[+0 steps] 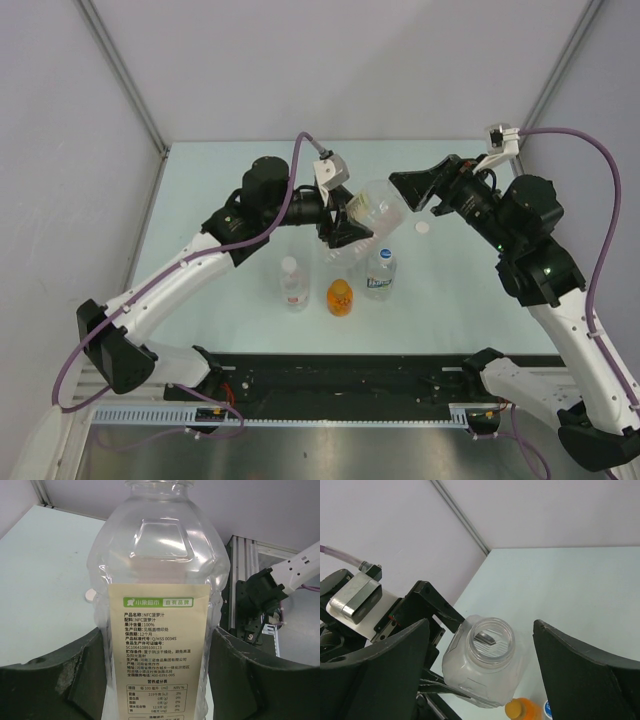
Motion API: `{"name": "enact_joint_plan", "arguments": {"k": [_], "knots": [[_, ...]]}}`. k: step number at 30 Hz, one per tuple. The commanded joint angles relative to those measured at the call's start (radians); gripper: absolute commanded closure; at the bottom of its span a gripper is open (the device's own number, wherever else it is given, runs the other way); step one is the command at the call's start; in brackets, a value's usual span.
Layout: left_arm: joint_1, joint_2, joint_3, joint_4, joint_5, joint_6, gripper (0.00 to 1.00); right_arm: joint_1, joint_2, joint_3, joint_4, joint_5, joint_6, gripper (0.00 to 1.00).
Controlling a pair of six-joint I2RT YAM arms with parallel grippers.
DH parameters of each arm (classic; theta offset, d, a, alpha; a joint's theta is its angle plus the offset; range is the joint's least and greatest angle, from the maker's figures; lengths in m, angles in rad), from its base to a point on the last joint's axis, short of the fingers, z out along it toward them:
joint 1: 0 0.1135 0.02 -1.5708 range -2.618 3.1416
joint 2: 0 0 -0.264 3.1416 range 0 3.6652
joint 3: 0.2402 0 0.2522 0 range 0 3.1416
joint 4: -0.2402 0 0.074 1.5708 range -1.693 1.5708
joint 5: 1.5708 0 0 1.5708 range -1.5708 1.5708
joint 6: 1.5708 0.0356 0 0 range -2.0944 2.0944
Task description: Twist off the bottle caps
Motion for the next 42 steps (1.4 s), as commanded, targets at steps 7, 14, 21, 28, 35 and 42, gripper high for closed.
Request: {"name": "enact_joint_plan", "arguments": {"k": [7,14,21,28,35,42], "knots": [[-0.021,-0.032,0.044,0.054,0.017,0.024,1.00,0.003,0.035,0.033,-0.011,-0.022,-0.024,0.16],[-0.022,-0.036,0.046,0.057,0.001,0.030,1.00,0.006,0.048,0.033,-0.024,-0.048,-0.030,0.27],[-0.022,-0.041,0.049,0.066,-0.028,0.032,1.00,0.006,0.047,0.033,-0.044,-0.054,-0.043,0.53],[-0.022,-0.070,0.040,0.060,-0.143,0.058,0.48,0.000,0.036,0.033,-0.043,-0.039,-0.043,1.00],[-0.022,-0.147,0.009,0.082,-0.373,0.092,0.00,-0.060,0.002,0.047,0.028,0.076,-0.023,1.00],[-0.021,-0.188,0.031,0.007,-0.773,0.098,0.00,-0.108,0.057,0.136,0.045,0.447,-0.118,1.00]]}}
